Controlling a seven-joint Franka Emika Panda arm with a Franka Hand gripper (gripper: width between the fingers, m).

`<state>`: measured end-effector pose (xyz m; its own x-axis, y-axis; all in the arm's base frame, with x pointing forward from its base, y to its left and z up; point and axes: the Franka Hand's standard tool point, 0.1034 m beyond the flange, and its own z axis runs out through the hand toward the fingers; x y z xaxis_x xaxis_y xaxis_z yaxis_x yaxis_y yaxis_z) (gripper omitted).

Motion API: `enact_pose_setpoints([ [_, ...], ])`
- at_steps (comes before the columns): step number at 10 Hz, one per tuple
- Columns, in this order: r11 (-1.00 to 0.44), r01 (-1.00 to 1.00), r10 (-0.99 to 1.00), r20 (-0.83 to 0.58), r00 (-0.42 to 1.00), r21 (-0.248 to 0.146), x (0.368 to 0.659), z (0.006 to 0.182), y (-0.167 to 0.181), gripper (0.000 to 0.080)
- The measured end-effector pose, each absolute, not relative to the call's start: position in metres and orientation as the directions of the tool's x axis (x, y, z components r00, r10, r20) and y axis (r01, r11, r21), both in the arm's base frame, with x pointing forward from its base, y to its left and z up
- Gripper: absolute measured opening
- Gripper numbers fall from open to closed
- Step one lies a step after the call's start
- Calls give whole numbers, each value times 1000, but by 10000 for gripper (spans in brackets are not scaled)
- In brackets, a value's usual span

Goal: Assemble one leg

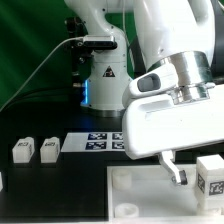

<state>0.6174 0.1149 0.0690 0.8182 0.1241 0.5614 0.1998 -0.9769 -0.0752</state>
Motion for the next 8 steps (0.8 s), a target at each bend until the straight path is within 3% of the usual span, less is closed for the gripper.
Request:
enact_pose_setpoints([
  [3, -977, 201, 126, 552, 824, -77, 617, 68, 115, 648],
  [5, -975, 205, 134, 503, 854, -89, 630, 92, 118, 648],
  [8, -966, 216, 167, 292, 942, -141, 641, 98, 119, 648],
])
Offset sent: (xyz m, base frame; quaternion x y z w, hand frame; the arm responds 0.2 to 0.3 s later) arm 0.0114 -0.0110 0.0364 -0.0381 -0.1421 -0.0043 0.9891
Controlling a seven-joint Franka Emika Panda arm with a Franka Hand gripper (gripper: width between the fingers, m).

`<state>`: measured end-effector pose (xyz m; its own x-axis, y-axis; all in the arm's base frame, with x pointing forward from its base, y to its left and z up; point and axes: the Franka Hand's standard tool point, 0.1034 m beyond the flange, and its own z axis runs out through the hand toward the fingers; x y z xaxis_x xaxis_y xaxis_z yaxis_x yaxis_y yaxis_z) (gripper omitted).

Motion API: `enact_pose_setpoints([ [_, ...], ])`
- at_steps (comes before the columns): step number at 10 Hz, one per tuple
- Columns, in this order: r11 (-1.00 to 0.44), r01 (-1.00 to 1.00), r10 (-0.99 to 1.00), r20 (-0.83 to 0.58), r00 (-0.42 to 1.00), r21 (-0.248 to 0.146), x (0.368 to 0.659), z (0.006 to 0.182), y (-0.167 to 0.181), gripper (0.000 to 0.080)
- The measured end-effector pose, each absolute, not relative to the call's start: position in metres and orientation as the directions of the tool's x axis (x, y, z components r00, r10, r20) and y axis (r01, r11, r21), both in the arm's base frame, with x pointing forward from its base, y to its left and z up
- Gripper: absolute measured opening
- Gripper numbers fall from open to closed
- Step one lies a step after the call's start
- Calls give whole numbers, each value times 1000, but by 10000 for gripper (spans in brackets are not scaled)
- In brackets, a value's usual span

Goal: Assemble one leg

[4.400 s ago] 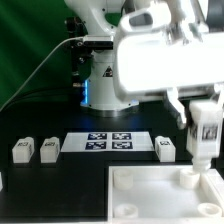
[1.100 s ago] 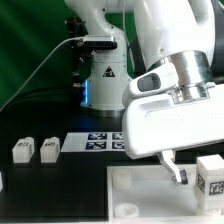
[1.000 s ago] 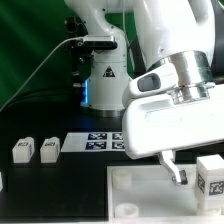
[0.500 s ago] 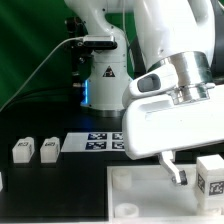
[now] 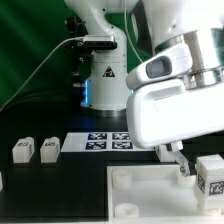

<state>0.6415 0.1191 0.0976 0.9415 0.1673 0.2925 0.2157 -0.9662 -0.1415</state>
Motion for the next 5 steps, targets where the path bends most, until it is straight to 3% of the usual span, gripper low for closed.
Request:
enact_pose_setpoints([
  [3, -955, 213, 219, -6, 976, -207, 635, 92, 119, 648],
  [5, -955, 201, 214, -35, 976, -220, 636, 83, 120, 648],
])
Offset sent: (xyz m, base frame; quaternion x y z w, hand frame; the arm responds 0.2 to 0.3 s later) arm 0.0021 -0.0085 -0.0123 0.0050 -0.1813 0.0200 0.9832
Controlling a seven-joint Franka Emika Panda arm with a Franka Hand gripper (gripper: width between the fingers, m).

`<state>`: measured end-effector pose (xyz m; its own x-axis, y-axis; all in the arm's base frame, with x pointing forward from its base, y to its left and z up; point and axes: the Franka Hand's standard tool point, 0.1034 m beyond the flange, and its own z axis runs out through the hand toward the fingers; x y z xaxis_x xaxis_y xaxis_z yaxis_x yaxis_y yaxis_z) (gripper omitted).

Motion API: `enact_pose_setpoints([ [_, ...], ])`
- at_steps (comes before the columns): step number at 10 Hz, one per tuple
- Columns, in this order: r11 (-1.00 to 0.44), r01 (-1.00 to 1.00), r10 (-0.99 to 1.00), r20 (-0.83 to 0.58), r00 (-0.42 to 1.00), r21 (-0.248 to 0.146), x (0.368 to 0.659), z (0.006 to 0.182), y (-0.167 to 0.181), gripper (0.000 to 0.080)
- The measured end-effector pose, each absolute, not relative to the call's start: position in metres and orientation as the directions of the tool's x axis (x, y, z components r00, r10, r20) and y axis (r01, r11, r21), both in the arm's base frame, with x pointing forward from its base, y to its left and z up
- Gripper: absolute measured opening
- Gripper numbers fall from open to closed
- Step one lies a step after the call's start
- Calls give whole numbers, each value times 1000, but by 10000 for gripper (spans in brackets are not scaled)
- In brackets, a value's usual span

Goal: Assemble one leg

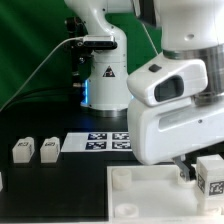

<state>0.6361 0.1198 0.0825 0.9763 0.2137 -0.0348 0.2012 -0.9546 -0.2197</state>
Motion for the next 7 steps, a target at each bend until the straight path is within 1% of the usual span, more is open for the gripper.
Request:
enact_pose_setpoints([
  [1, -955, 201, 213, -36, 976, -220, 633, 78, 119, 648],
  [4, -955, 199, 211, -36, 977, -220, 633, 77, 118, 637],
  [6, -956, 199, 211, -33, 977, -216, 633, 77, 116, 298],
  [7, -958, 186, 198, -35, 980, -216, 634, 76, 115, 299],
])
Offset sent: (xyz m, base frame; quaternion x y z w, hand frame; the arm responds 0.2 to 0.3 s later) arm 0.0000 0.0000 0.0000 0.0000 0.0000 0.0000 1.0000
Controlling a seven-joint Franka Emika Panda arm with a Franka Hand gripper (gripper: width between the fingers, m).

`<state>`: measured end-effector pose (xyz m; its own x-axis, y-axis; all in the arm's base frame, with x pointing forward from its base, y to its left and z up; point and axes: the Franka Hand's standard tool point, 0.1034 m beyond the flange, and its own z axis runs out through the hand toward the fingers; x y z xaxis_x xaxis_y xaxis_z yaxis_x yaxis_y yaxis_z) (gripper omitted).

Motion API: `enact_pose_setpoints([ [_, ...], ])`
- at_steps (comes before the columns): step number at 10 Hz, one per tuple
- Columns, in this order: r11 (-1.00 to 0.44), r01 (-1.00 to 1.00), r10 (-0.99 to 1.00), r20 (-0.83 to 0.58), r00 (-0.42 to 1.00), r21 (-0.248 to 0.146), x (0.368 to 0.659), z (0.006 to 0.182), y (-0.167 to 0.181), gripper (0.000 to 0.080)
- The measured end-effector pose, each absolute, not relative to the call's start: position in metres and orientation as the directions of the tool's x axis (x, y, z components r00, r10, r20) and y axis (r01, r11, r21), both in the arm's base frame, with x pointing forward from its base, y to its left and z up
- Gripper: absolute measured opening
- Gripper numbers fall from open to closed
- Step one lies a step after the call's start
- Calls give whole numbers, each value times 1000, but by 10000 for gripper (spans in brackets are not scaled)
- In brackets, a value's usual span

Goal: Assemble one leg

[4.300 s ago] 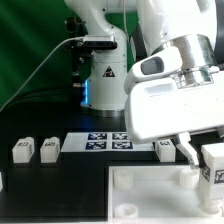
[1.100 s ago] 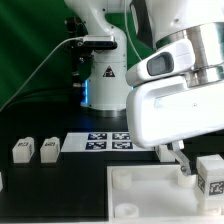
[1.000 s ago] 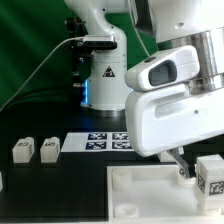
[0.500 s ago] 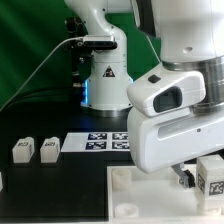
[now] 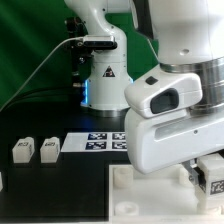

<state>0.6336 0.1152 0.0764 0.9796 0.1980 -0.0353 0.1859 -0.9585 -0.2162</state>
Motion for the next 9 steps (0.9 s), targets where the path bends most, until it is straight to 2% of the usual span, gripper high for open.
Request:
enact_pose_setpoints([
  [2, -969, 87, 94, -21, 995, -231, 637, 75, 112, 299],
  [4, -944, -234, -235, -25, 972, -233, 637, 74, 111, 299],
  [5, -917, -316, -320, -22, 947, -243, 637, 74, 110, 299],
  [7, -777, -571, -572, -82, 816, -264, 634, 73, 109, 300],
  [9, -592, -773, -766, -138, 628, -230, 631, 72, 112, 300],
])
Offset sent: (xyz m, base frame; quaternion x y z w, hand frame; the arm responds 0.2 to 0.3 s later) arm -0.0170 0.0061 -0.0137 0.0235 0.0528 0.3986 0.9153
